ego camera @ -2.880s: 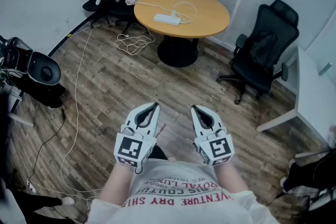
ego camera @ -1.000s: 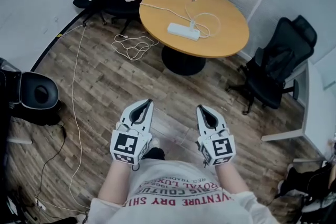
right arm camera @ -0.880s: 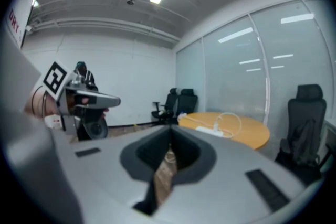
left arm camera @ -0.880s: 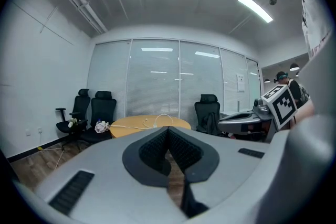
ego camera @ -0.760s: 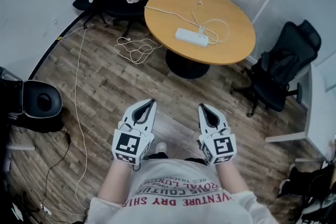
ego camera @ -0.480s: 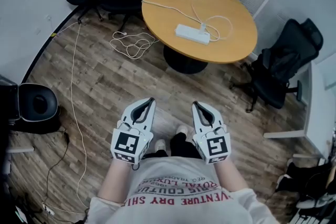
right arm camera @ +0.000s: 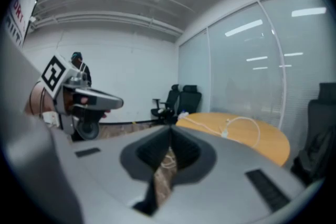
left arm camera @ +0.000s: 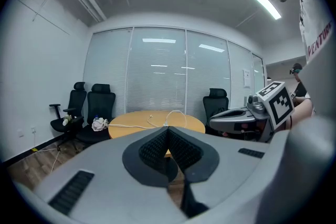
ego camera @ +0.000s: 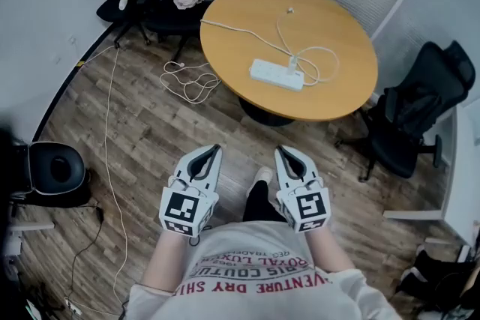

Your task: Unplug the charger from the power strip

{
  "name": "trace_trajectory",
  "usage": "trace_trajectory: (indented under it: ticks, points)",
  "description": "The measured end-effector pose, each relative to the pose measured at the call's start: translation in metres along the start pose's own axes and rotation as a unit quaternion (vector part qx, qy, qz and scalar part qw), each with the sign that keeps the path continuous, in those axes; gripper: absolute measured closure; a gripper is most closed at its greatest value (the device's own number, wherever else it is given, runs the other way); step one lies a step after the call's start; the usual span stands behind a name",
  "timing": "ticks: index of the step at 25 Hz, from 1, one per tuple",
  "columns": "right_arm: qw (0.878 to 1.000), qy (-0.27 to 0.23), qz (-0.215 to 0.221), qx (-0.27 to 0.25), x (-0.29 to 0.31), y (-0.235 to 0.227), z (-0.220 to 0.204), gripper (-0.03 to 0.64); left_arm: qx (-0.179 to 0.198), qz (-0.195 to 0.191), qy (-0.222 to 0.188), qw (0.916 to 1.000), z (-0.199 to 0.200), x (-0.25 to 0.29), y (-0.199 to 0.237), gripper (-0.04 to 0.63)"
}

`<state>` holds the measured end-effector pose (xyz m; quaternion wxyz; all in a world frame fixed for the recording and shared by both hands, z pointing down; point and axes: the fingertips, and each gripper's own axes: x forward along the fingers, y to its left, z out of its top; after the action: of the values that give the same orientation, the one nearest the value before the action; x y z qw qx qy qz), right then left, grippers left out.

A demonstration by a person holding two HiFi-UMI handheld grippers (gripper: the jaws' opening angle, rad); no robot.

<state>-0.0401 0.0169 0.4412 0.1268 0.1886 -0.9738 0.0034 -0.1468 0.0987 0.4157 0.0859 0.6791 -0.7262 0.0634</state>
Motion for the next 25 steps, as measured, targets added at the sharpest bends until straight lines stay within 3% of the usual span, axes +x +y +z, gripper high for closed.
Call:
trace_trajectory:
  ticks: [6, 12, 17, 25]
  points:
    - [1.000, -0.006, 0.021, -0.013, 0.064, -0.075, 0.021, 0.588, 0.013, 0.008, -0.008, 0.9998, 0.038, 0.097, 0.026, 0.562]
    - [1.000, 0.000, 0.010, 0.009, 0.112, -0.162, 0.026, 0.588, 0.034, -0.005, -0.010, 0.9994, 0.063, 0.190, 0.031, 0.563]
    - [1.000, 0.014, -0.006, 0.025, 0.138, -0.215, 0.020, 0.588, 0.036, -0.025, 0.003, 0.9990, 0.064, 0.251, 0.031, 0.563]
    - [0.995, 0.063, -0.043, 0.057, 0.164, -0.259, -0.014, 0.588, 0.022, -0.073, 0.039, 0.9963, 0.042, 0.321, 0.035, 0.561]
